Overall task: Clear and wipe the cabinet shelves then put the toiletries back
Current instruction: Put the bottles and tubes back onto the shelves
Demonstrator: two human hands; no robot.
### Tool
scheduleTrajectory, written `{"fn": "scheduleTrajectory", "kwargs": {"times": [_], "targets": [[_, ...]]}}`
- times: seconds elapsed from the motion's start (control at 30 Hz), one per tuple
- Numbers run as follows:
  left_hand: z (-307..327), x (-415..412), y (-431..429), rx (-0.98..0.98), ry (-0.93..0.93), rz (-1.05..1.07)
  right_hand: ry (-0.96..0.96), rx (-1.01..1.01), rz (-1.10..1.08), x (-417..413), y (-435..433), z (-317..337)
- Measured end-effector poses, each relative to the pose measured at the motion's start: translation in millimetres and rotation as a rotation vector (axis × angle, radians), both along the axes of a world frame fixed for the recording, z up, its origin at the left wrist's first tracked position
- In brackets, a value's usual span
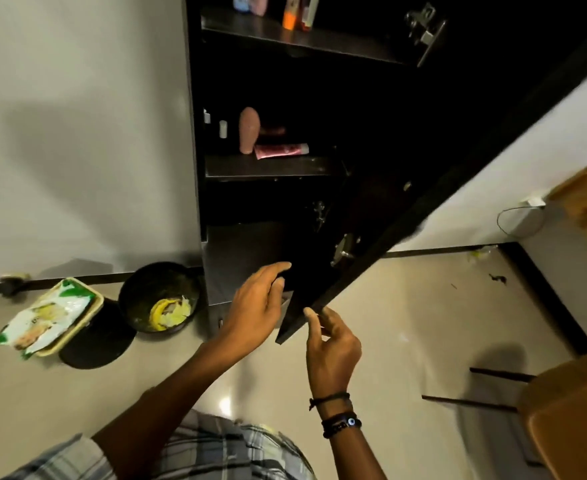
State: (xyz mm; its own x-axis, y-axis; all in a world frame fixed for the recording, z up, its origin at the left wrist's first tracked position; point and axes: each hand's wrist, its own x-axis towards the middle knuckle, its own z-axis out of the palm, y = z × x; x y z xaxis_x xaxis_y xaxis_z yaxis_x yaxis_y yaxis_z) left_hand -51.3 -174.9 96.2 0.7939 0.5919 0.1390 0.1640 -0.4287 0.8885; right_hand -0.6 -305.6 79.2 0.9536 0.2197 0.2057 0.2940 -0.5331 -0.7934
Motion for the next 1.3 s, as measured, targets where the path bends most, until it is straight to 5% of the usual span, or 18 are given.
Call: {"fn": "scheduleTrajectory", "kwargs": {"times": [0.27, 0.83, 1.3], "targets": [[40.1, -9.4, 75.7, -0.054, -0.184, 0.071, 0.006, -0.158, 0.391, -19.9, 111.2, 0.3], [30.4, -30.3, 277.4, -0.025, -0.046, -0.125, 0.053, -0.478, 0.049, -40.9, 268.2, 26.2], [-2.0, 5.8, 324.0, -0.026, 0.056, -0.119, 0.016, -0.62, 0.217, 0.0, 321.3, 18.6]]}}
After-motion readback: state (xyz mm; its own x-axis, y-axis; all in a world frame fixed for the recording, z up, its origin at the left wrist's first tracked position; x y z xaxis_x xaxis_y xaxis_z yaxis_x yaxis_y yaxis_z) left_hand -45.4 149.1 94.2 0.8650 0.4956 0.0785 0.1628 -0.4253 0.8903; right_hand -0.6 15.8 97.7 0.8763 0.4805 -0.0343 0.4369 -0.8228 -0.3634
